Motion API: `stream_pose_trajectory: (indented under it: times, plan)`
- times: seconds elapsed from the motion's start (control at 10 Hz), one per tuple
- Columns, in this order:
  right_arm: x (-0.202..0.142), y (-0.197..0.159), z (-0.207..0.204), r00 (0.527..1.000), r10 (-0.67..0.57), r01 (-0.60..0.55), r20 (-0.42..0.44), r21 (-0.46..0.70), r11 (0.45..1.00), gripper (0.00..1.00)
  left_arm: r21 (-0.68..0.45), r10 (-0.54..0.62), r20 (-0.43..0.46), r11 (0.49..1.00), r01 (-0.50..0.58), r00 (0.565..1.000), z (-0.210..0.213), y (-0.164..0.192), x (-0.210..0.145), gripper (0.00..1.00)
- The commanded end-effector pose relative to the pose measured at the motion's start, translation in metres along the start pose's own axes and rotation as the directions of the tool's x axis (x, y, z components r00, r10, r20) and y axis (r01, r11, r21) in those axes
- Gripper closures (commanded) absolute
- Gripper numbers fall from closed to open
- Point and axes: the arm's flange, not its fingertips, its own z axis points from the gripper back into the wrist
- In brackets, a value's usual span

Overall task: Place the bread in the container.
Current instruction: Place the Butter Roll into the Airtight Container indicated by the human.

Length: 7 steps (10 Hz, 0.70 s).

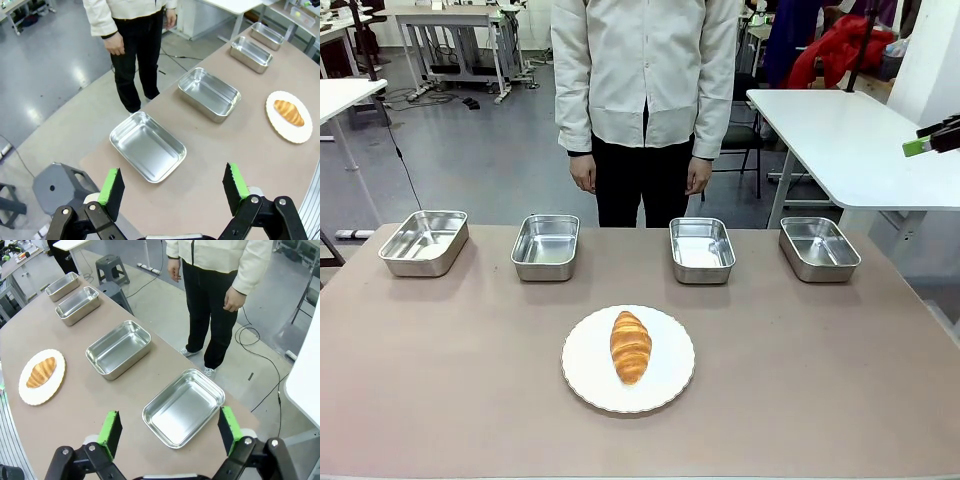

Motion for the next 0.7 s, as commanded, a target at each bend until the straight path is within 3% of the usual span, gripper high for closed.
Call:
stream_pose_trajectory:
  times: [0.0, 0.6]
  plan:
    - [-0.0001, 0.0002, 0.0004, 1.0, 0.0, 0.0, 0.002, 0.004, 1.0, 0.0, 0.002, 0.0, 0.003, 1.0, 0.0, 1.0, 0.002, 0.0002, -0.0004, 0.0]
    - [-0.0001, 0.0002, 0.0004, 1.0, 0.0, 0.0, 0.002, 0.004, 1.0, 0.0, 0.002, 0.0, 0.003, 1.0, 0.0, 1.0, 0.002, 0.0002, -0.0004, 0.0]
